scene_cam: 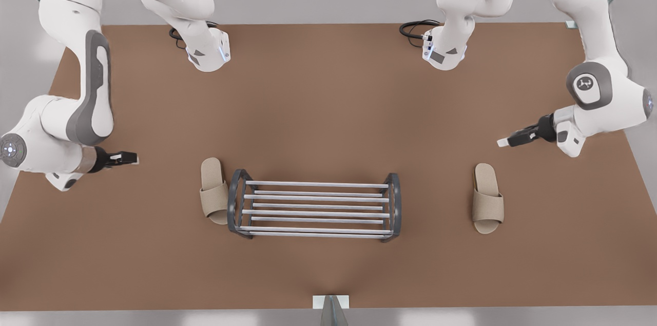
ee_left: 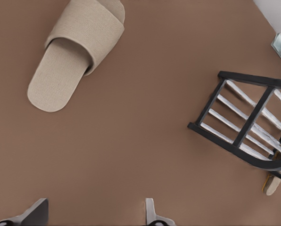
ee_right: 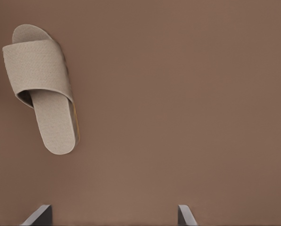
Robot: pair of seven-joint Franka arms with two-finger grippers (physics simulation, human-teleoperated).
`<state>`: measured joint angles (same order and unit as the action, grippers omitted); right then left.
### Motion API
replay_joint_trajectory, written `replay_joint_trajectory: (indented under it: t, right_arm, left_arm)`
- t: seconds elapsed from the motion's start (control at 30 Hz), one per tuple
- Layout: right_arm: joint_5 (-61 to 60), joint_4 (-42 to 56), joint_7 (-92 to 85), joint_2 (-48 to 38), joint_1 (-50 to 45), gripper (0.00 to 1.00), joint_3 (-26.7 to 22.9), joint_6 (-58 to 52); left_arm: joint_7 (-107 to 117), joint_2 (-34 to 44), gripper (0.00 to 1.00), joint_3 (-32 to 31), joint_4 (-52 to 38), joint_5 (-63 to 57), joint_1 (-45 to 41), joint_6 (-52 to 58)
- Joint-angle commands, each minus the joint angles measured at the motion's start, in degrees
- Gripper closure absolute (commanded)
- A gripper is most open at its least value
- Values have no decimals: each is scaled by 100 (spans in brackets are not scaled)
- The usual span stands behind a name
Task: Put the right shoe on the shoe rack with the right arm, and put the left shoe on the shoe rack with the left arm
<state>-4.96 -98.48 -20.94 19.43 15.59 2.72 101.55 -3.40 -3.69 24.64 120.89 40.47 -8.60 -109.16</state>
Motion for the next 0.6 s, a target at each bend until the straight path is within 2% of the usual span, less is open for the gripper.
replay_joint_trajectory:
  t: [0.0,0.03,0.07,0.1,0.17,0.2,0.23,0.3,0.47,0.57]
  right_arm:
    - [-1182,-698,-4936,52,321,0,9,1982]
    - [-1954,-1120,-5858,87,330,0,9,2431]
    - [-2684,-1480,-6781,114,330,0,9,2799]
    - [-3624,-1973,-8108,96,322,0,9,3547]
    - [-5734,-2360,-10174,131,137,0,27,4110]
    - [-6043,-2351,-10667,228,119,0,35,4163]
    - [-6200,-2298,-11308,272,111,0,35,4180]
    - [-6403,-2360,-12408,316,5,0,35,4822]
    - [-6482,-2535,-13392,386,-206,0,44,5736]
    - [-8090,-2799,-14421,368,-724,0,53,6079]
  left_arm:
    - [-8453,131,0,-83,1006,4675,-608,-4675]
    - [-10802,61,0,-83,1305,7173,-581,-4702]
    - [-11726,61,0,-100,1472,8475,-581,-4702]
    - [-12324,61,0,-162,1552,9443,-581,-4702]
    - [-12949,26,0,-179,1797,10929,-564,-4456]
    - [-12958,8,0,-179,1859,11465,-546,-4377]
    - [-12958,-141,0,-179,1868,11799,-441,-4342]
    - [-13422,-291,0,-179,2132,12134,-432,-3375]
    - [-13881,-449,0,-170,2114,12160,-230,-2794]
    - [-13390,-510,0,-179,2140,12828,-300,-2786]
